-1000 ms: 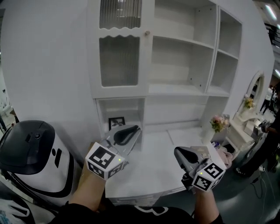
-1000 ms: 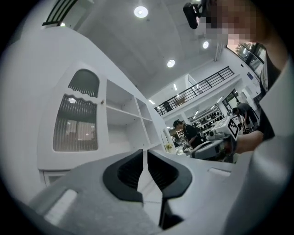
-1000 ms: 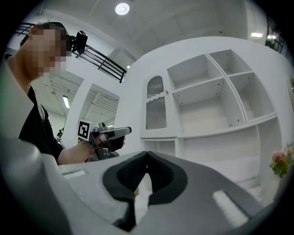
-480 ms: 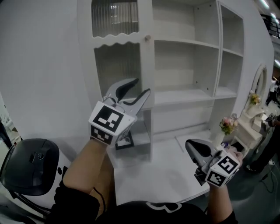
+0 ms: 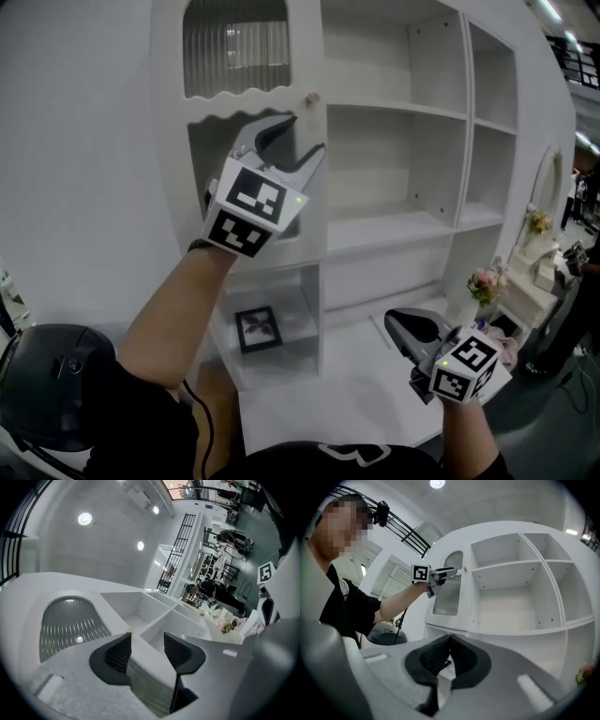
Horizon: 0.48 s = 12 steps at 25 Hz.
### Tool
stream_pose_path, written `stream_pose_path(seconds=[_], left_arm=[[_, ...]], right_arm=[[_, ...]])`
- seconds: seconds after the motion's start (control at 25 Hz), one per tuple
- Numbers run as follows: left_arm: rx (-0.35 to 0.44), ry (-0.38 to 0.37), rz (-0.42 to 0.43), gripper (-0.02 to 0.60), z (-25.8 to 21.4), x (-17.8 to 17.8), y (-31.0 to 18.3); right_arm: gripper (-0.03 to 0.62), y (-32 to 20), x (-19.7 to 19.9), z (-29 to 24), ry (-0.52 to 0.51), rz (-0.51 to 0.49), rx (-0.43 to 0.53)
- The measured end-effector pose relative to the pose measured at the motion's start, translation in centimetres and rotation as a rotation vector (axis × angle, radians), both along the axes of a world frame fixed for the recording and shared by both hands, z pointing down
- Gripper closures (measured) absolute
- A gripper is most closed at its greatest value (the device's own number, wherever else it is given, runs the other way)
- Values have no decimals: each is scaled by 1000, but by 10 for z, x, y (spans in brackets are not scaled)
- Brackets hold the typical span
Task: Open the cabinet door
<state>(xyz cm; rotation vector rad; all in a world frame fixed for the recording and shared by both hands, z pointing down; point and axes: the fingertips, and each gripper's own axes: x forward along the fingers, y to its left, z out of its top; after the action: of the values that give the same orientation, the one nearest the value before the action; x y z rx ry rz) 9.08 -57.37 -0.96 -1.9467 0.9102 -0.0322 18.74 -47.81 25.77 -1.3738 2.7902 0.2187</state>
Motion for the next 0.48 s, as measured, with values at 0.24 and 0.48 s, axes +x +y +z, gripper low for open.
stream_pose_path(seconds=[0.24, 0.48], left_arm=[[33, -3, -90, 379, -41, 18, -32], [53, -26, -168, 399, -53, 28, -56]], right_arm=[[592, -21, 12, 3, -11, 12, -30], [592, -44, 24, 3, -2, -37, -36]])
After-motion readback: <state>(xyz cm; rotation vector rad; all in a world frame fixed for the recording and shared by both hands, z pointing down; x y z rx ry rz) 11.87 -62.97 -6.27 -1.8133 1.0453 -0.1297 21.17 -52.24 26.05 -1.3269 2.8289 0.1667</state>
